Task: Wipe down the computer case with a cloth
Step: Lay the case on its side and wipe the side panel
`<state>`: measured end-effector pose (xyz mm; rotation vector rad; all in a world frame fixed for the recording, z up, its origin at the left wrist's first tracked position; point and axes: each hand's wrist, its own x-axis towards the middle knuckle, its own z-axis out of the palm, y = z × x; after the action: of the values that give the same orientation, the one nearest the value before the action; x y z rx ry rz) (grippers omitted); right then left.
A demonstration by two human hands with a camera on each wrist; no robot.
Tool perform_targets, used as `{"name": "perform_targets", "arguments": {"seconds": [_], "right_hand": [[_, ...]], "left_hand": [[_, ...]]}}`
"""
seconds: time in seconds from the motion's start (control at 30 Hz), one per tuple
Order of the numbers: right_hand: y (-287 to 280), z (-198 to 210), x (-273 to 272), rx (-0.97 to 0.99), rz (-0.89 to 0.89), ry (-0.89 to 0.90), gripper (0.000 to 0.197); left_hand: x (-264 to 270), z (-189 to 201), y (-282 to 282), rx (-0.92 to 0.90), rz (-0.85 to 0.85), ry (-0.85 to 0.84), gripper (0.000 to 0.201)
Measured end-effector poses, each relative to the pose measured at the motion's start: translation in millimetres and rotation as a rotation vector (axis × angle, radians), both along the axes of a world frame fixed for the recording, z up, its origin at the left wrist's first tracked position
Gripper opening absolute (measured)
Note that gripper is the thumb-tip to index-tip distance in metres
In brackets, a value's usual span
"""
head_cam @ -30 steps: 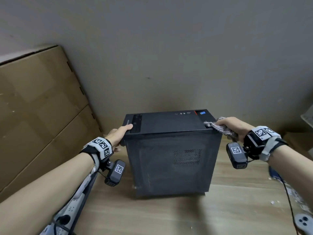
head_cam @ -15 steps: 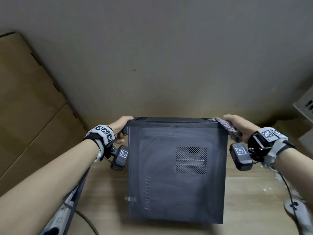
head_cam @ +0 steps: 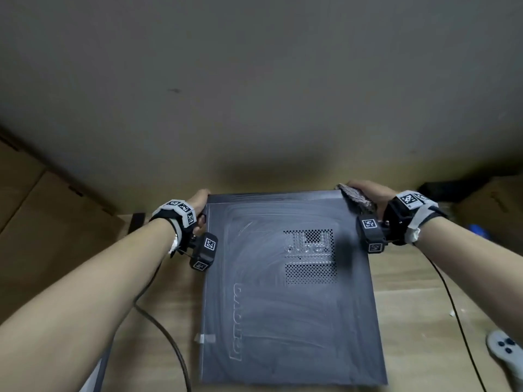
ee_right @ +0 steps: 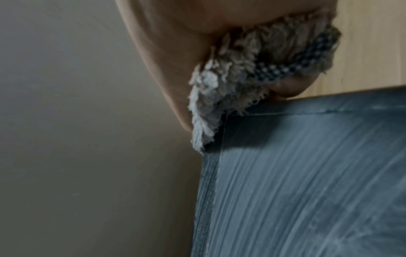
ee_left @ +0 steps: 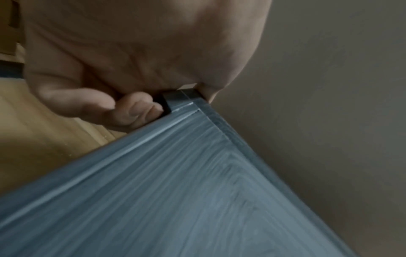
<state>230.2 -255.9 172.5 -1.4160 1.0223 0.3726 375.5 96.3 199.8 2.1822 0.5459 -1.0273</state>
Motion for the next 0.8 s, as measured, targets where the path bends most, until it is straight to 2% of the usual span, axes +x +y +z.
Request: {"name": "perform_targets", "arguments": {"seconds": [0.17, 0.33, 0.5, 0.67, 0.8], "right_hand": [[-17.6, -48.8, 25.8, 0.039, 0.009, 0.074, 0.039], [-27.0, -76.5, 34.6, 0.037, 0.058, 0.125, 0.040], [-35.2, -78.9, 33.8, 0.061, 0.128, 0.112, 0.035], [-26.5, -67.8, 8.8, 0.101, 0.018, -0.002, 0.026], [-18.6, -60.3, -22.0, -0.024, -0.033, -0.135, 0.028]], "left_hand": [[18.4, -44.7, -23.3, 0.021, 0.036, 0.011, 0.050], [29.8, -73.8, -33.7, 0.054, 0.026, 0.057, 0.056], [28.1, -78.5, -30.3, 0.087, 0.046, 0.008, 0.058], [13.8, -76.4, -14.6, 0.035, 0.058, -0.015, 0.062], [-4.8, -61.0, 2.0, -0.056, 0.016, -0.120, 0.049]]}}
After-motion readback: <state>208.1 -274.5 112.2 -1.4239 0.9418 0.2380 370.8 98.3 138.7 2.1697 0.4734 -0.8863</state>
